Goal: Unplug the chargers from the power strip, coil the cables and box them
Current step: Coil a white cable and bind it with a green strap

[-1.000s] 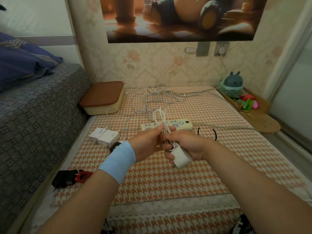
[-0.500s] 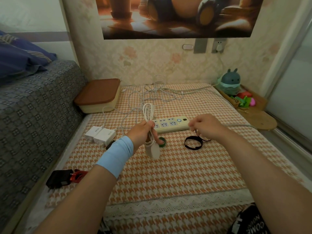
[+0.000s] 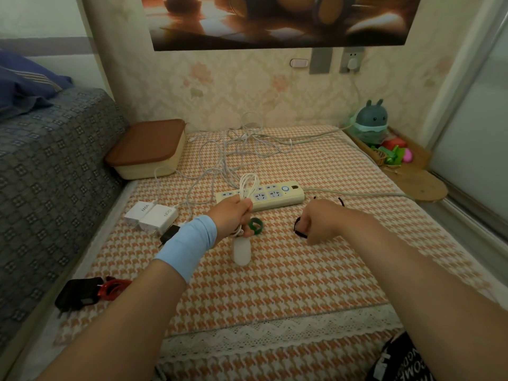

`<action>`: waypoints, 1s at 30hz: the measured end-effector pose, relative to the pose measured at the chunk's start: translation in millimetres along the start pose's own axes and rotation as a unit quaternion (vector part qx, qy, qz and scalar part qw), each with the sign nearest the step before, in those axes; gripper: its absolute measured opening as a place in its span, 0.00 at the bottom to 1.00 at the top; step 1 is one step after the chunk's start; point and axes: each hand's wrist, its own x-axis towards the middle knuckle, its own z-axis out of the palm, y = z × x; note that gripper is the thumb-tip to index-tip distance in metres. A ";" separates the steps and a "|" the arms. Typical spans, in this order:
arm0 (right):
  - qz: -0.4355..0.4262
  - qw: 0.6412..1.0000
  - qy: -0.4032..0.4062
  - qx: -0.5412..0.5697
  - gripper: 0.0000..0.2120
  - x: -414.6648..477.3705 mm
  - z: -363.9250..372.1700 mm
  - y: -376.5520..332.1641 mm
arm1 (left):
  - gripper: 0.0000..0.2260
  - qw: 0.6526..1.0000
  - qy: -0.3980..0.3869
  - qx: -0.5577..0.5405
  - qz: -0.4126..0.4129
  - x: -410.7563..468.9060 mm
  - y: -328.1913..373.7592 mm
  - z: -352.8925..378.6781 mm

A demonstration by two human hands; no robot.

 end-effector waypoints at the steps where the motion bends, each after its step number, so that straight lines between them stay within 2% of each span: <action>1: -0.002 1.000 0.011 0.019 0.13 1.2 -0.5 -1.4 | 0.13 1.000 0.002 0.017 0.008 -0.8 -0.7 -0.4; 4: -0.031 0.991 0.018 0.129 0.04 0.8 -4.2 -6.2 | 0.12 1.000 0.010 -0.007 0.010 -3.1 -0.9 -0.3; 5: -0.042 0.983 0.020 0.175 0.04 -1.4 -5.5 -8.4 | 0.12 1.000 0.012 -0.018 0.007 -3.1 -0.7 0.3; 9: -0.087 0.923 0.008 0.374 0.03 -15.9 -10.3 -19.6 | 0.12 0.999 0.019 0.032 0.038 -7.3 3.5 6.4; 12: -0.103 0.907 0.009 0.407 0.05 -24.8 -13.3 -28.6 | 0.11 0.994 0.012 0.082 0.070 -10.3 8.5 13.2; 15: -0.103 0.891 0.008 0.443 0.05 -27.8 -11.9 -37.2 | 0.07 0.993 0.053 0.078 0.074 -10.0 11.3 21.1; 19: -0.100 0.877 -0.023 0.469 0.09 -26.2 -9.2 -37.0 | 0.08 0.988 0.110 0.085 0.072 -5.9 8.5 19.9; 22: -0.091 0.899 -0.043 0.425 0.09 -22.2 -7.4 -28.5 | 0.12 0.977 0.132 0.148 0.074 -3.6 6.8 9.6; 25: -0.080 0.931 0.020 0.357 0.06 -18.9 -7.6 -22.0 | 0.17 0.968 0.157 0.189 0.058 1.0 7.0 -2.5; 28: -0.063 0.946 0.109 0.300 0.15 -13.1 -9.1 -16.1 | 0.14 0.978 0.153 0.133 0.055 4.6 8.5 -11.3; 30: -0.042 0.953 0.141 0.265 0.17 -6.3 -8.8 -10.1 | 0.13 0.983 0.145 0.108 0.035 4.5 10.4 -15.3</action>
